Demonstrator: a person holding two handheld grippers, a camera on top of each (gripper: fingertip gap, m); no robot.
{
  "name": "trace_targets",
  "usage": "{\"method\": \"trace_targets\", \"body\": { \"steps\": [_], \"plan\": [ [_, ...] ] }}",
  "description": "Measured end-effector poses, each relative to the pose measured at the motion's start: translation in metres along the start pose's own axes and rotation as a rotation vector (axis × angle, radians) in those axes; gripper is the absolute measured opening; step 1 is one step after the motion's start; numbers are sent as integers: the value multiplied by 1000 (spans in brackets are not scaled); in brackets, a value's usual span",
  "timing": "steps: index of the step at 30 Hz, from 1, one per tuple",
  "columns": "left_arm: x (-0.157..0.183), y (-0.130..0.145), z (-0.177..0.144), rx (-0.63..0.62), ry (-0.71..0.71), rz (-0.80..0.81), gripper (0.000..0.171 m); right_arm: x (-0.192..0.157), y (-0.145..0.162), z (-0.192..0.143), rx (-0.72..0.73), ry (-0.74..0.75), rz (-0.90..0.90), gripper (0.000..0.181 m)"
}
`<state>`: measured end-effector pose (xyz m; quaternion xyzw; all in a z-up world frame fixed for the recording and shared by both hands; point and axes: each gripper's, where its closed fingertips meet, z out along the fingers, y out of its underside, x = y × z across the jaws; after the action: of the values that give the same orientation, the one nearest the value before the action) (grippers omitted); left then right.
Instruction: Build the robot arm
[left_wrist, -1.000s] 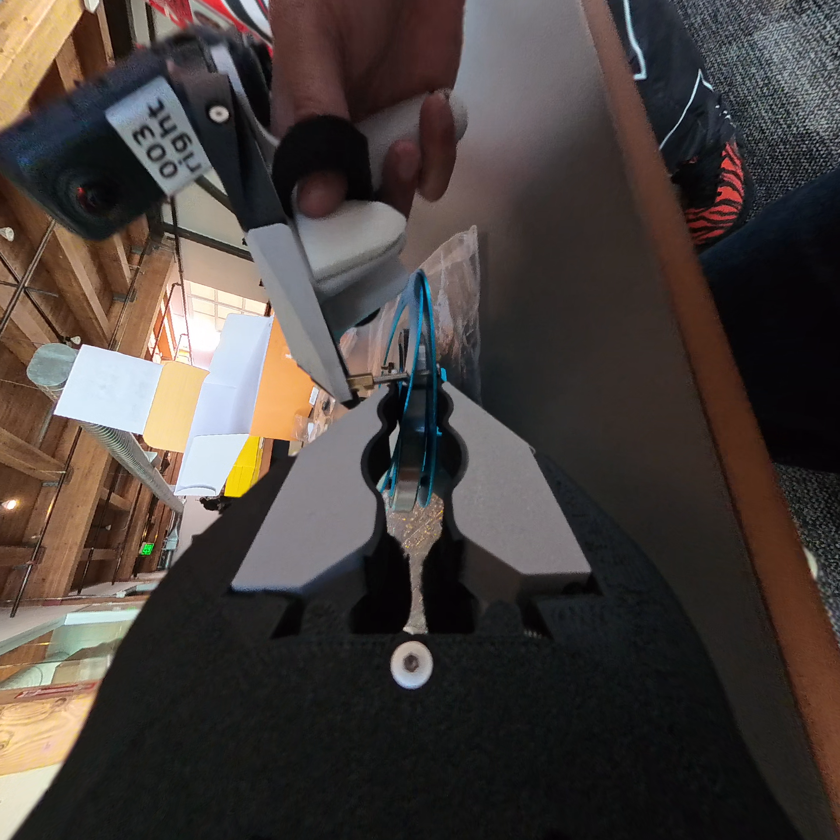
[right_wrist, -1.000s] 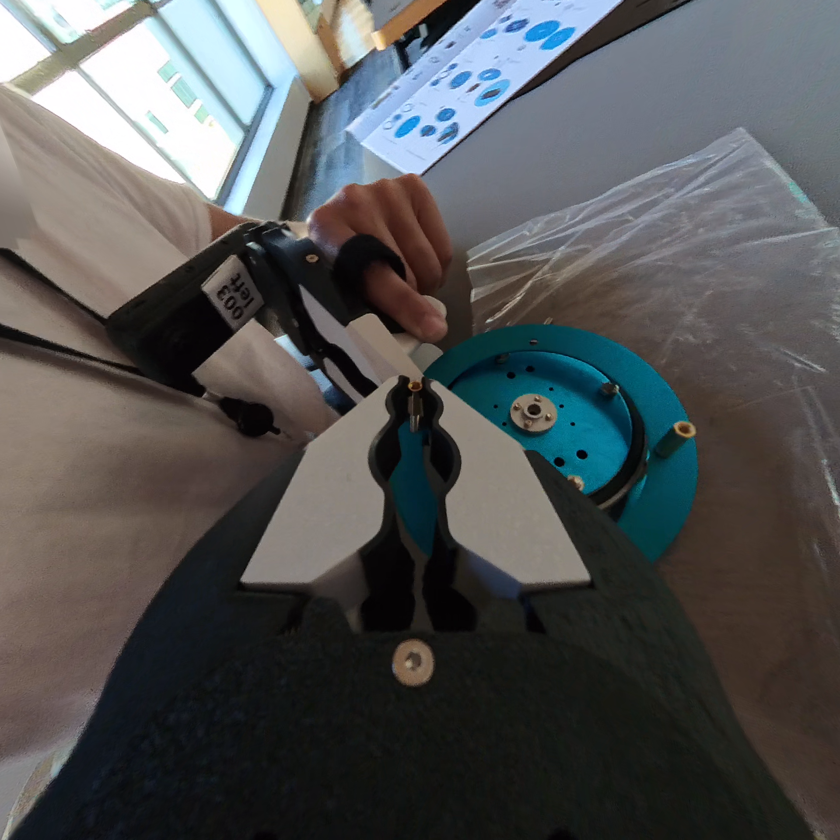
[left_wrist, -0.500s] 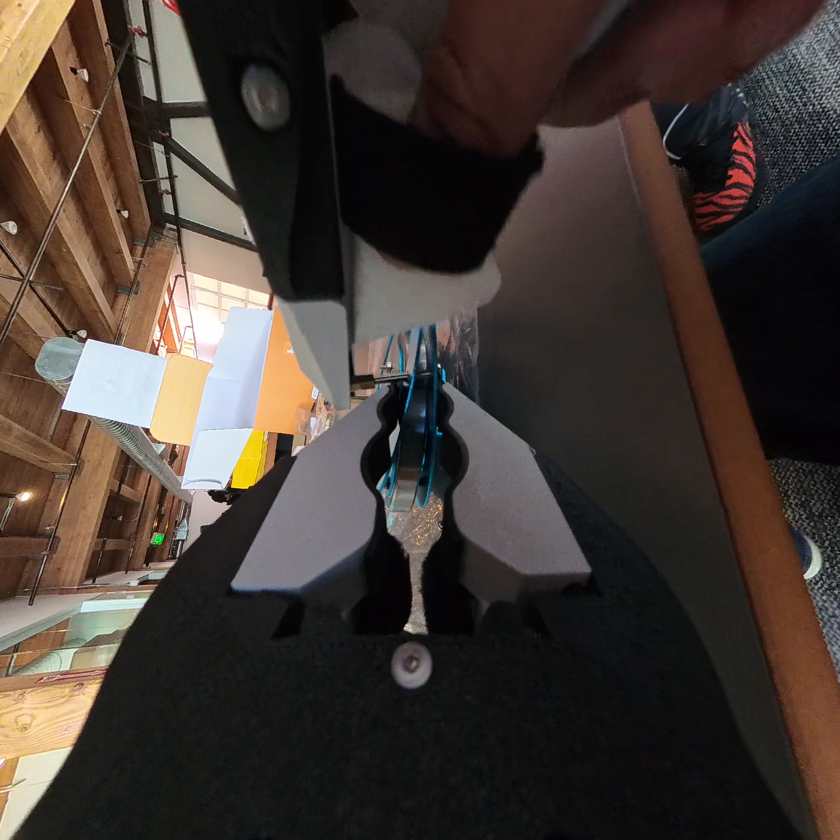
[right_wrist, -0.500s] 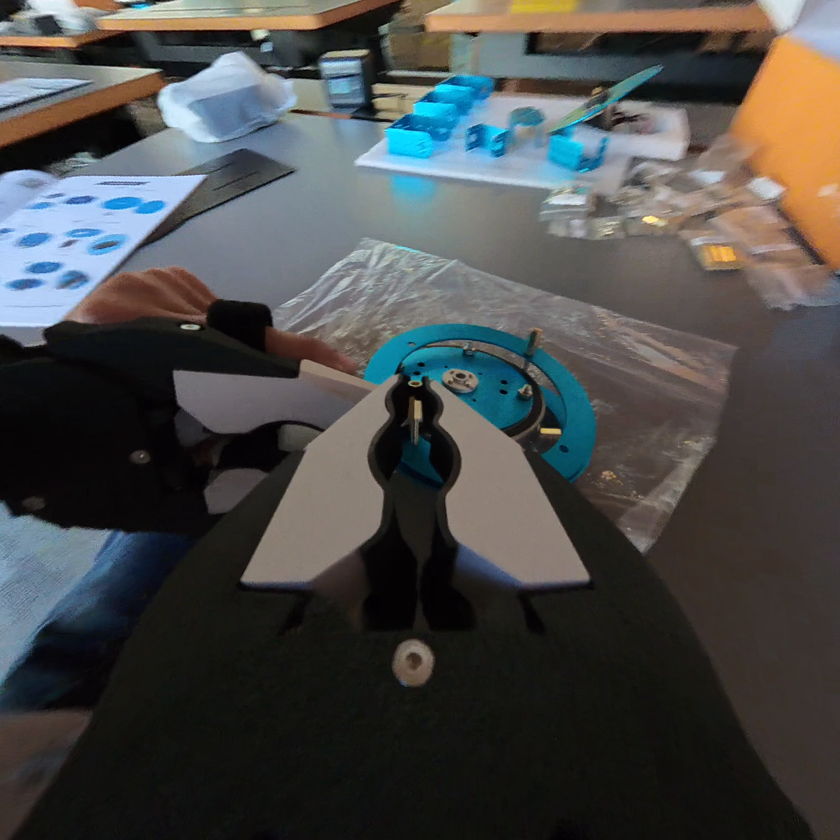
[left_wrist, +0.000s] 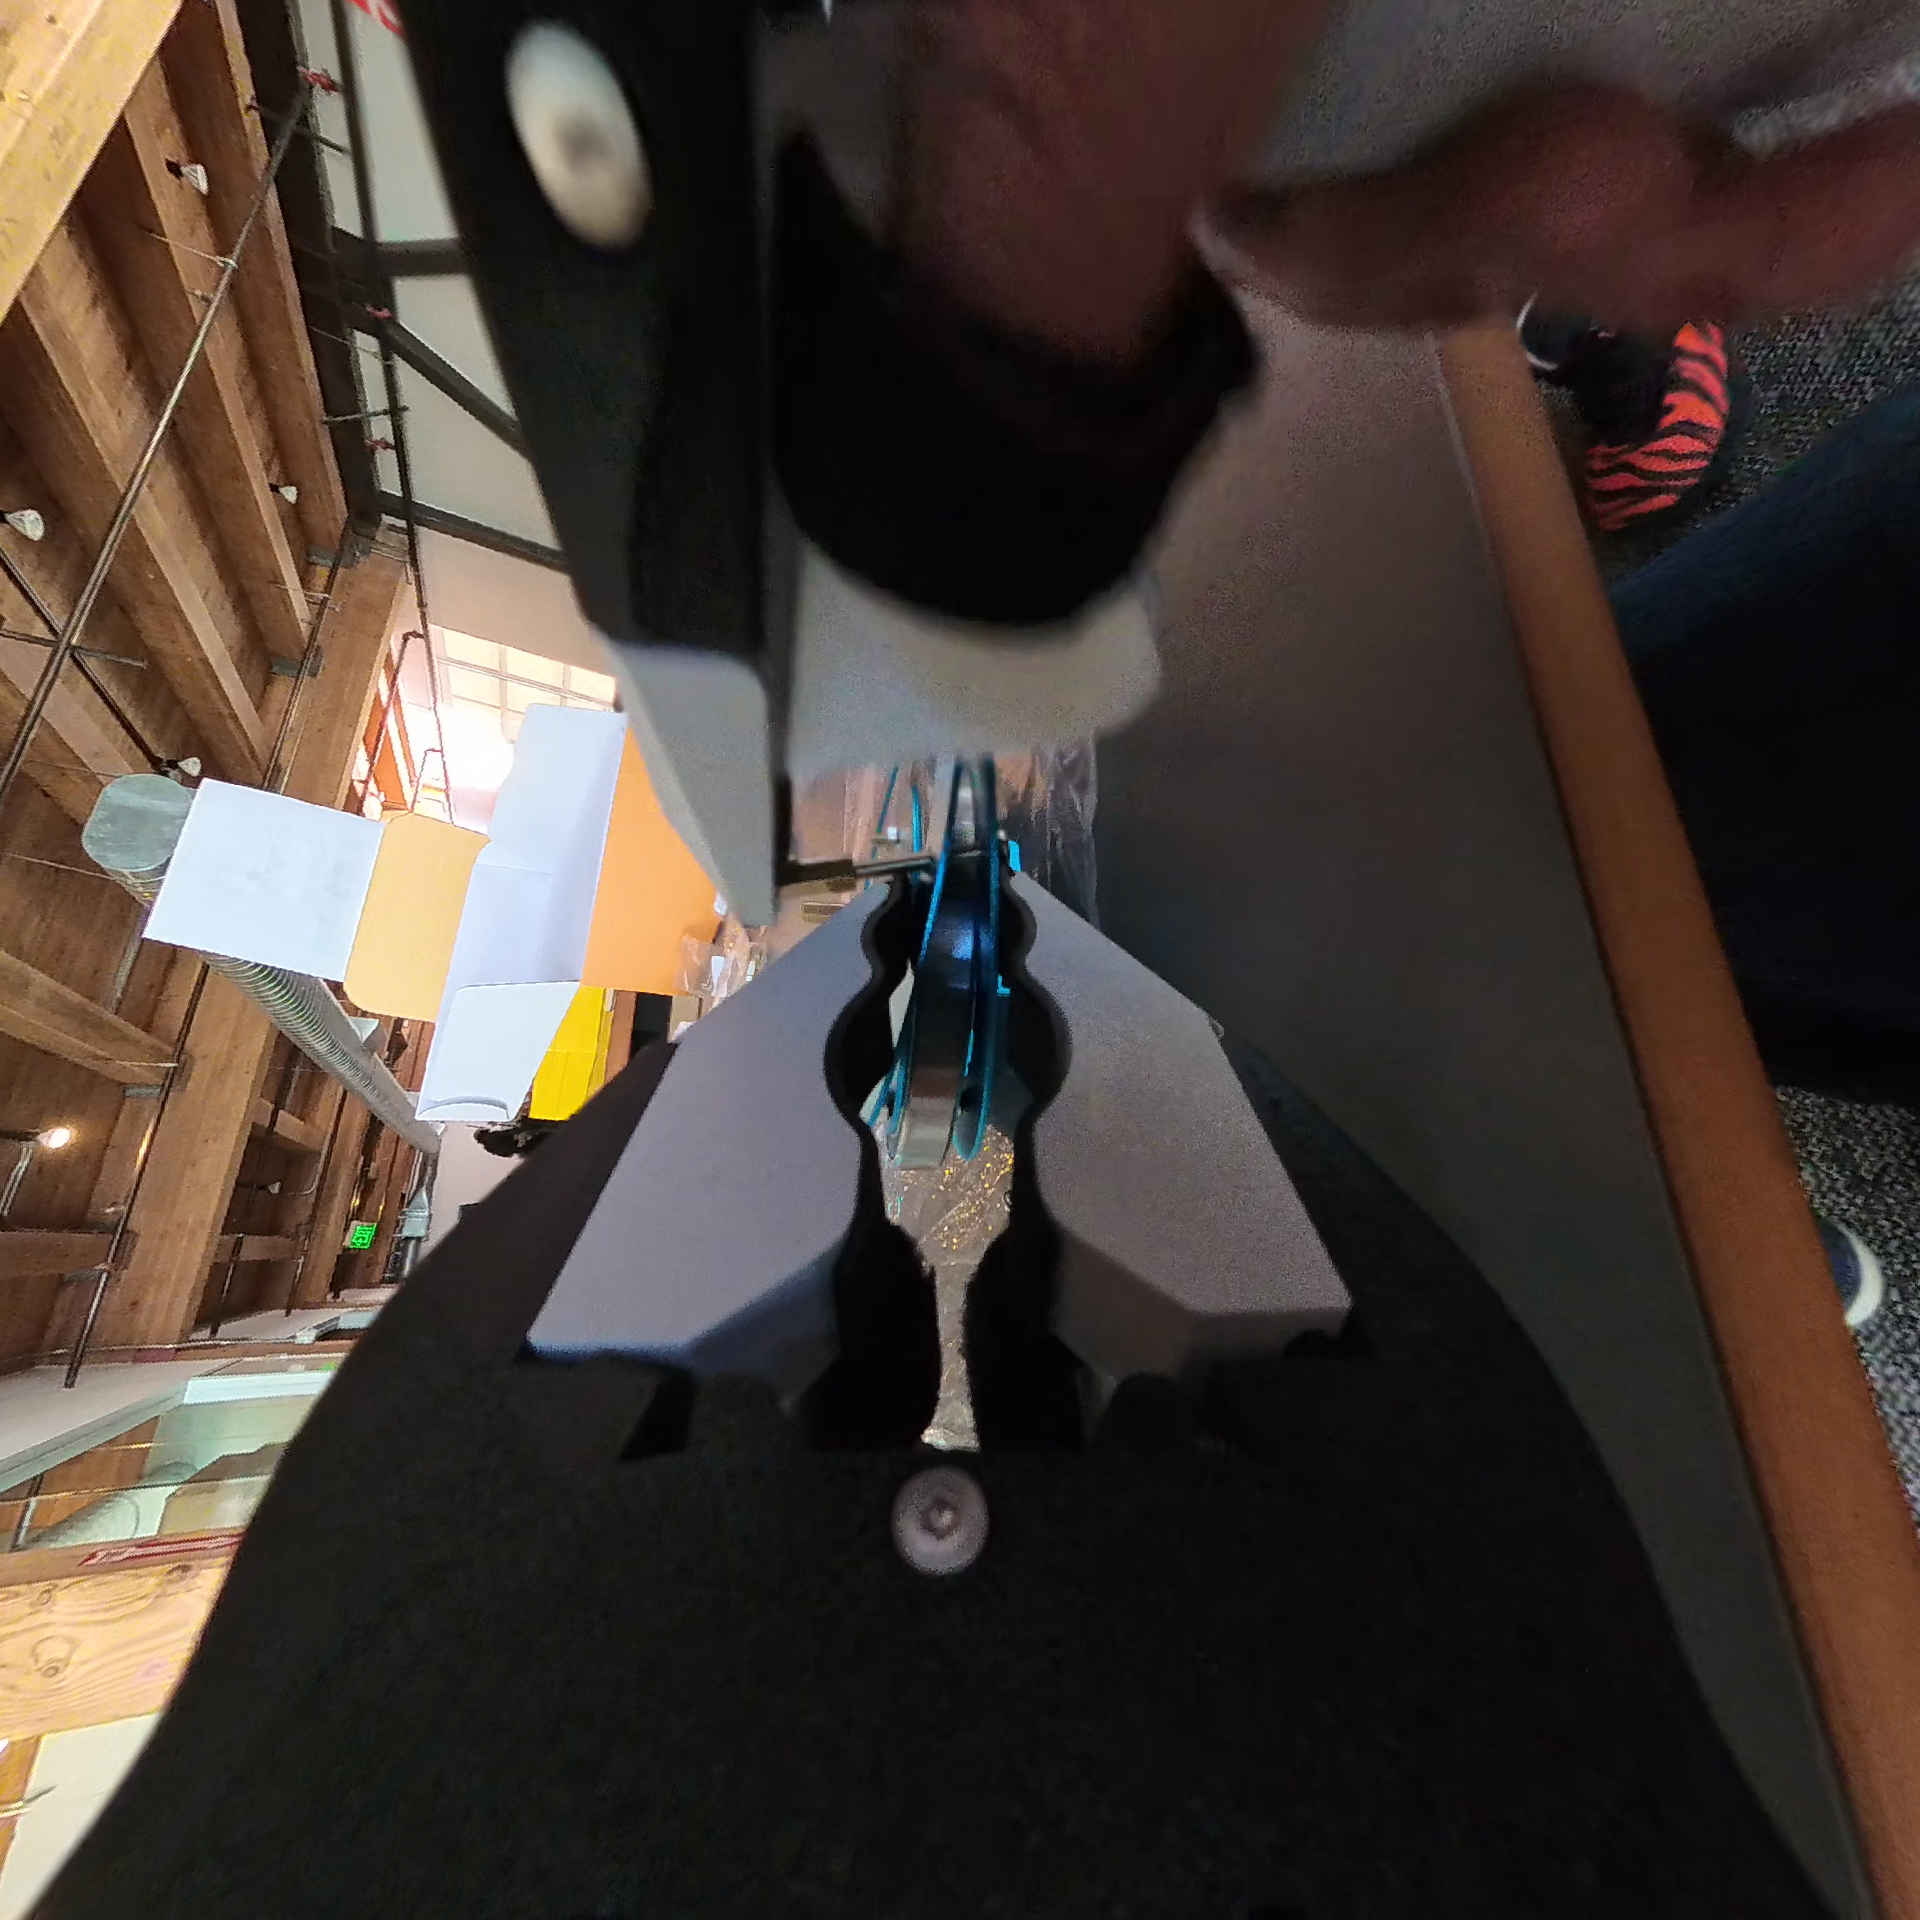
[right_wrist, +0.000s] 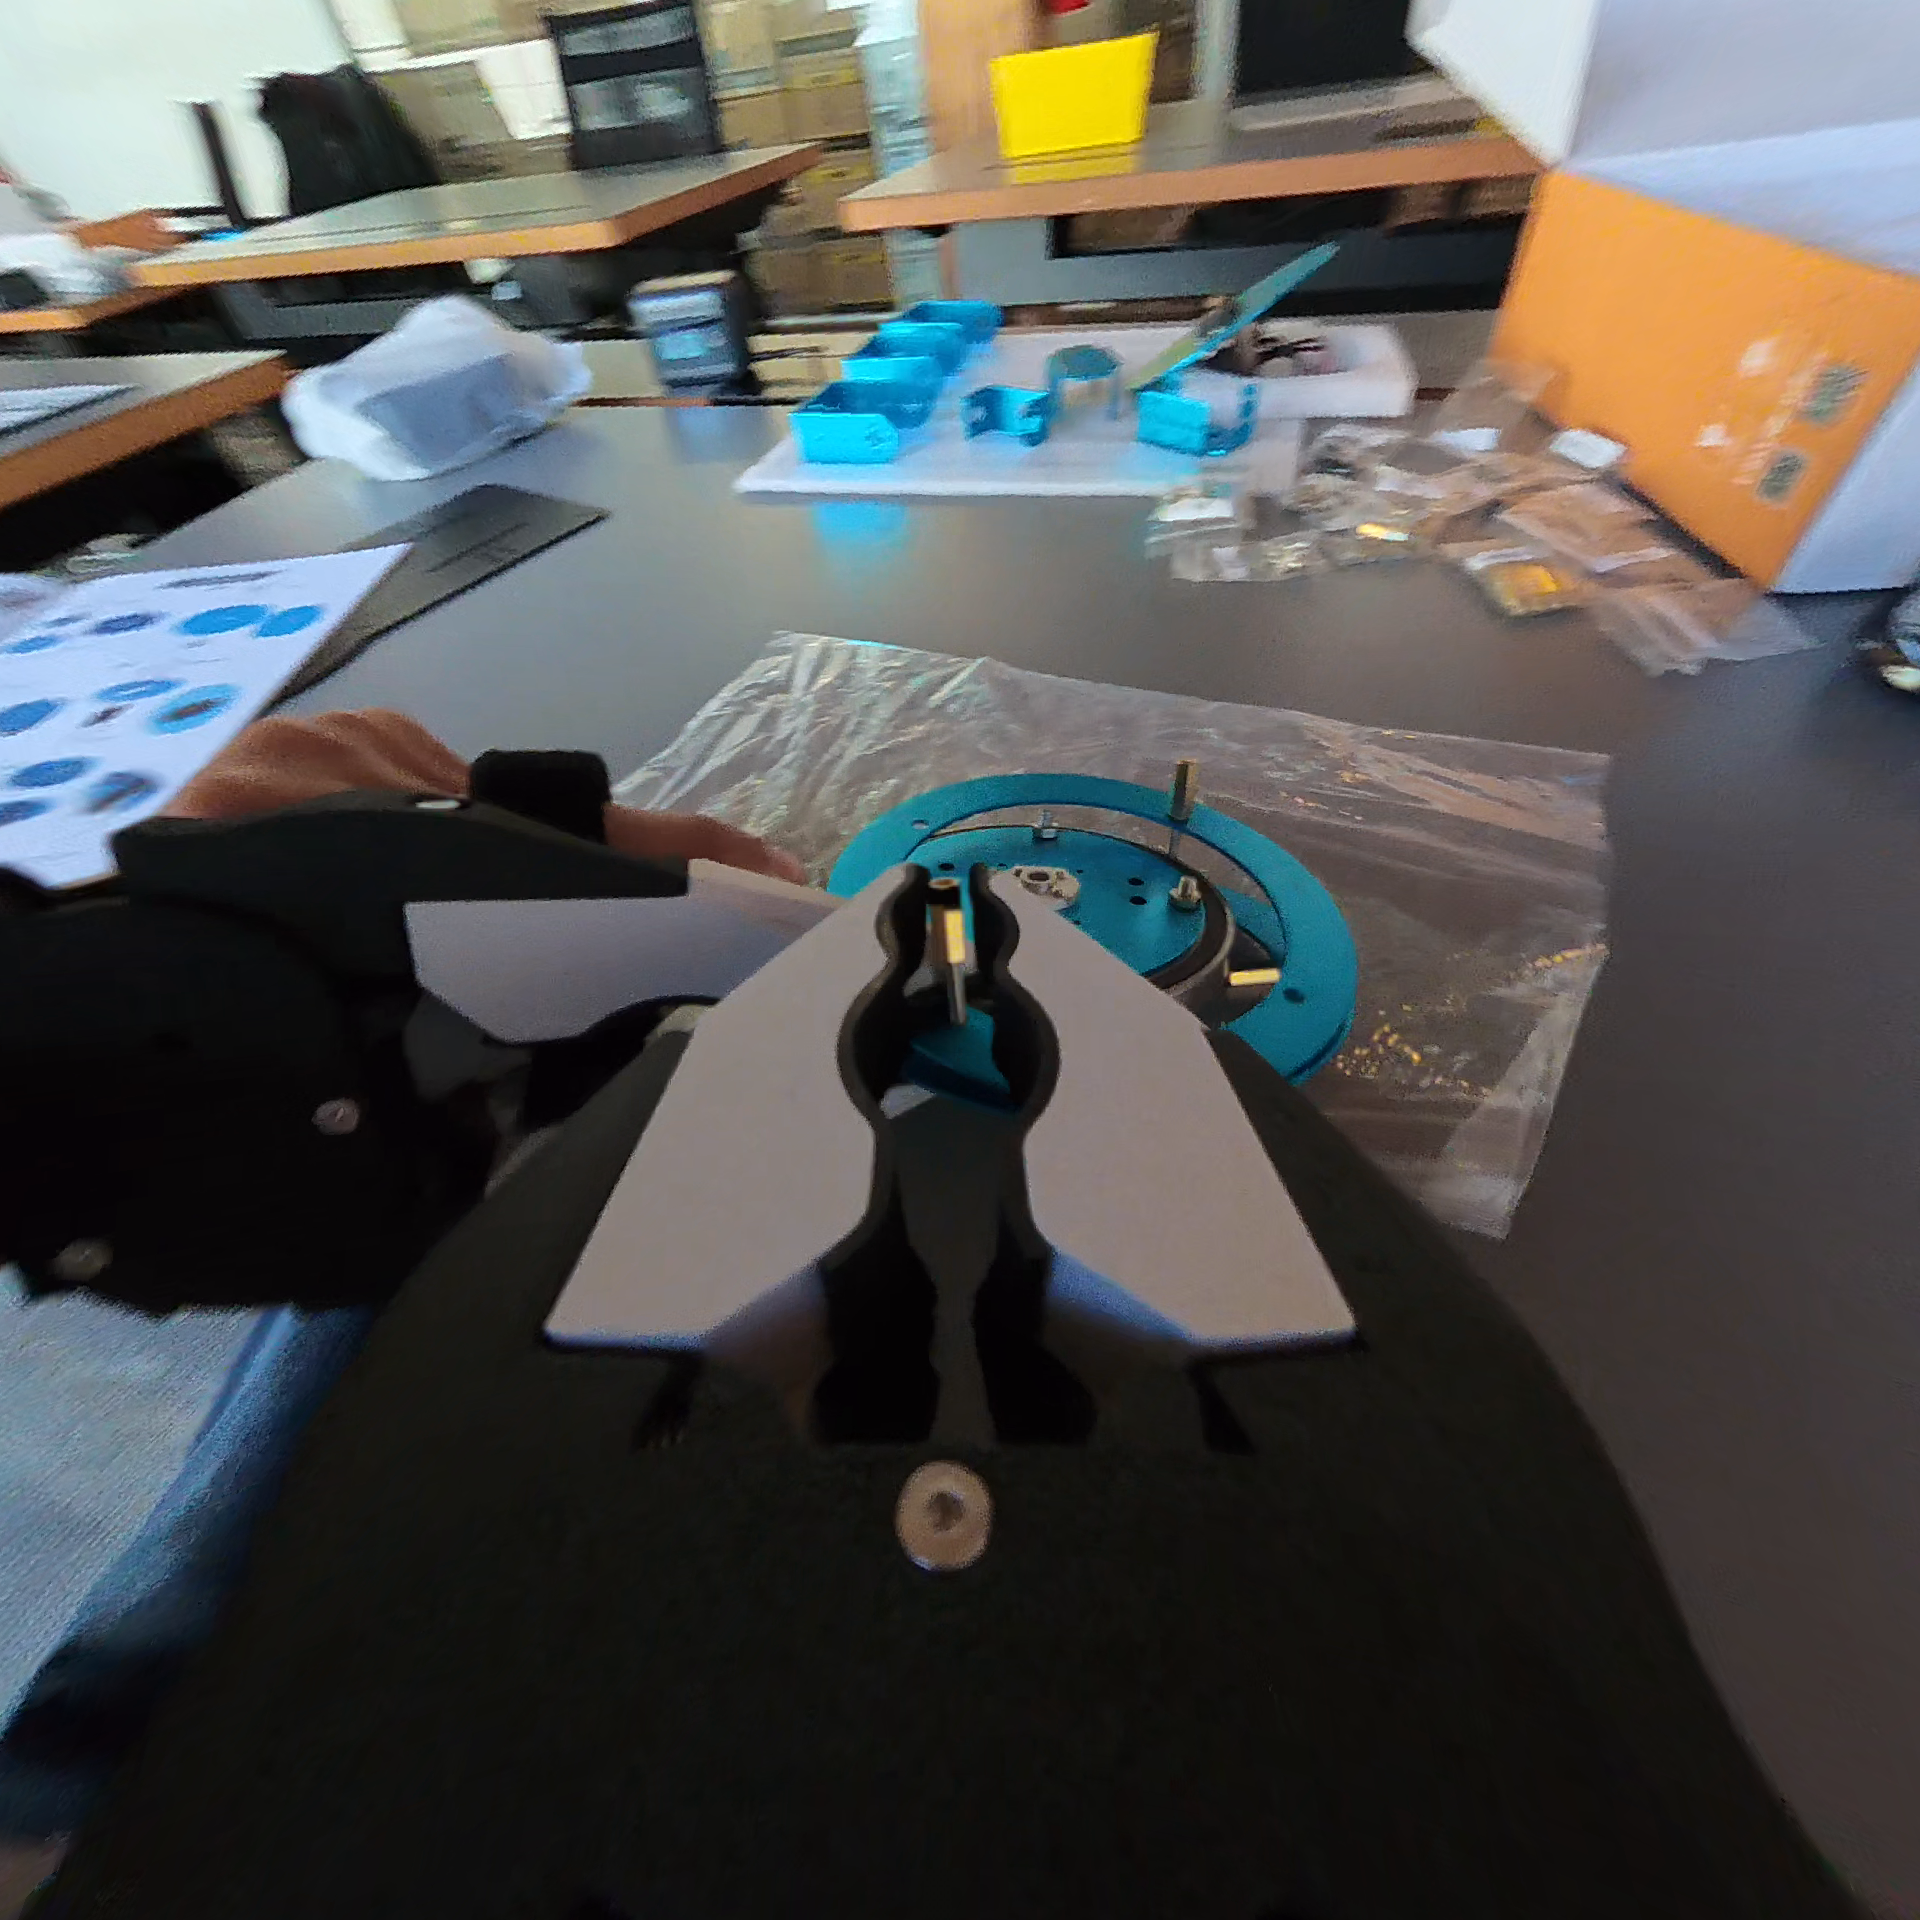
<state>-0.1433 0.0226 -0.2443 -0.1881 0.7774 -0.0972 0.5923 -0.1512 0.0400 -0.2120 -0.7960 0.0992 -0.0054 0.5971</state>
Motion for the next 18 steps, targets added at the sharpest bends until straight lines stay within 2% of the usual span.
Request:
{"method": "trace_targets", "body": {
  "steps": [2,7,11,18],
  "plan": [
    [0,0,0,1,-1,4,15,3,-8,-8,-19,-165,9,25],
    [1,-1,-1,11,2,8,15,18,-9,-18,-221,-596,82,40],
    [2,-2,-2,26,4,9,15,26,-6,-11,-221,-823,-59,31],
    [2,-3,-2,35,0,15,15,3,-2,-15,-379,-1127,-151,26]
  ]
}}
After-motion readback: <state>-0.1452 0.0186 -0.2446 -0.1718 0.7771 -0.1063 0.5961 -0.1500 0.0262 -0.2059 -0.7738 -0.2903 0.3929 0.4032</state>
